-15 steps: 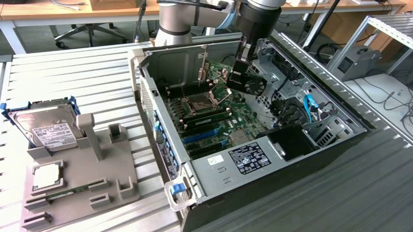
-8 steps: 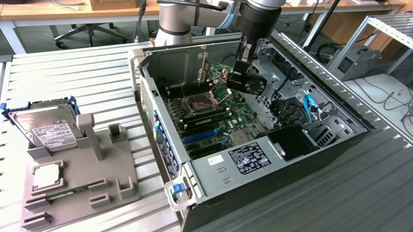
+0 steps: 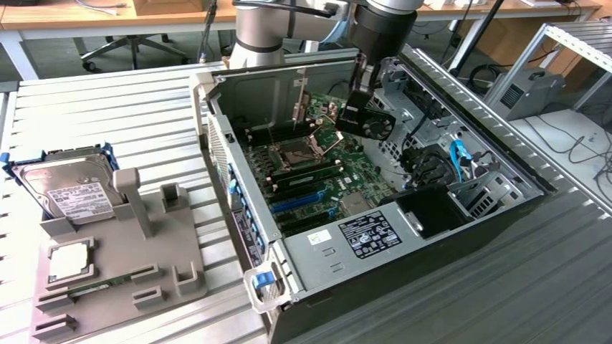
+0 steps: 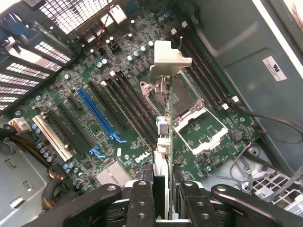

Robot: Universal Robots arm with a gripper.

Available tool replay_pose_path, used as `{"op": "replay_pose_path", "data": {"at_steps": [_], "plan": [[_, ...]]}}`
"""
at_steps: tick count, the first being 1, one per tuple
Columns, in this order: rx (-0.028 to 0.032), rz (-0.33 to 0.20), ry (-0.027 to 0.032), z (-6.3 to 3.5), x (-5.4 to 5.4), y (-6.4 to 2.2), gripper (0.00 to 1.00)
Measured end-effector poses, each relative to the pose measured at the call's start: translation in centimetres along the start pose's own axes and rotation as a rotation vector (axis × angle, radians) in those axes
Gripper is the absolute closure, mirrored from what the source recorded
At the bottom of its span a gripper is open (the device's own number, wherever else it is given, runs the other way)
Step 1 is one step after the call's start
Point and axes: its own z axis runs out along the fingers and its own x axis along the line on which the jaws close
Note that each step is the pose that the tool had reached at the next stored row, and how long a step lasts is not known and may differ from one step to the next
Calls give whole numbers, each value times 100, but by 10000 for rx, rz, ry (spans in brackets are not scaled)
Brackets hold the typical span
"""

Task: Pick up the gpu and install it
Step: 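Insert the gpu into the slot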

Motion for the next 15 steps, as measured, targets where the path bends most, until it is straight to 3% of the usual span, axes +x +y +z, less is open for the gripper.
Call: {"op": "replay_pose_path", "data": {"at_steps": [15], "plan": [[-18, -662, 13, 0, 0, 0, 74]]}}
